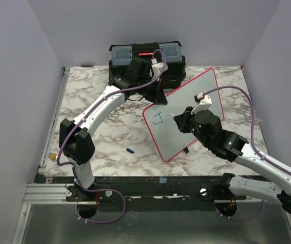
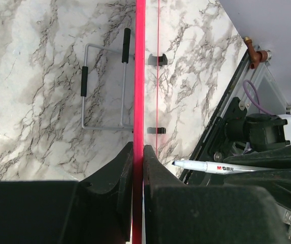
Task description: Write a sentence on the whiteboard
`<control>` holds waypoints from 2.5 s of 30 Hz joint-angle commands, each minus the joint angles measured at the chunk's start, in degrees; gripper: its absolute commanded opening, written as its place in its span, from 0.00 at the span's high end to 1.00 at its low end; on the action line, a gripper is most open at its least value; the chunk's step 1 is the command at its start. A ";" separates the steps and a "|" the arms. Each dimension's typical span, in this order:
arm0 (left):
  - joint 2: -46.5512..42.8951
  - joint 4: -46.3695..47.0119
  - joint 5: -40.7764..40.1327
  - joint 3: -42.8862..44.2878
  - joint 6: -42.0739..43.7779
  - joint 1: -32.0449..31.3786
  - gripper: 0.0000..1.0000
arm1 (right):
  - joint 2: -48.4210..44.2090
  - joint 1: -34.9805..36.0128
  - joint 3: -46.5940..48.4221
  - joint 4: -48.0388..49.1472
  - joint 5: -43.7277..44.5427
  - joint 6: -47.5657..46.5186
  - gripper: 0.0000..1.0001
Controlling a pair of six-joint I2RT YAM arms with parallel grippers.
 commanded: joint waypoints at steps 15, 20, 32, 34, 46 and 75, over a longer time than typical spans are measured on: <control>-0.19 -3.81 -0.94 0.44 1.93 -1.29 1.00 | 1.84 0.02 0.51 2.53 1.06 -0.68 0.99; -0.39 -3.98 -0.89 0.43 1.82 -1.28 1.00 | 1.81 -0.02 0.69 2.87 1.58 -0.40 0.99; -1.06 -4.07 -0.93 0.26 1.82 -1.33 1.00 | 3.83 0.02 1.39 4.36 2.74 -0.15 0.99; -1.03 -4.07 -0.93 0.19 1.74 -1.34 1.00 | 4.66 0.08 1.56 4.71 2.37 -0.42 0.99; -0.74 -4.72 -0.85 1.05 1.97 -1.35 1.00 | 6.73 0.03 0.99 5.56 -2.11 -1.05 0.99; 0.00 -4.69 -1.03 2.81 1.64 -1.35 1.00 | 3.49 0.02 -2.86 1.05 0.12 1.72 0.99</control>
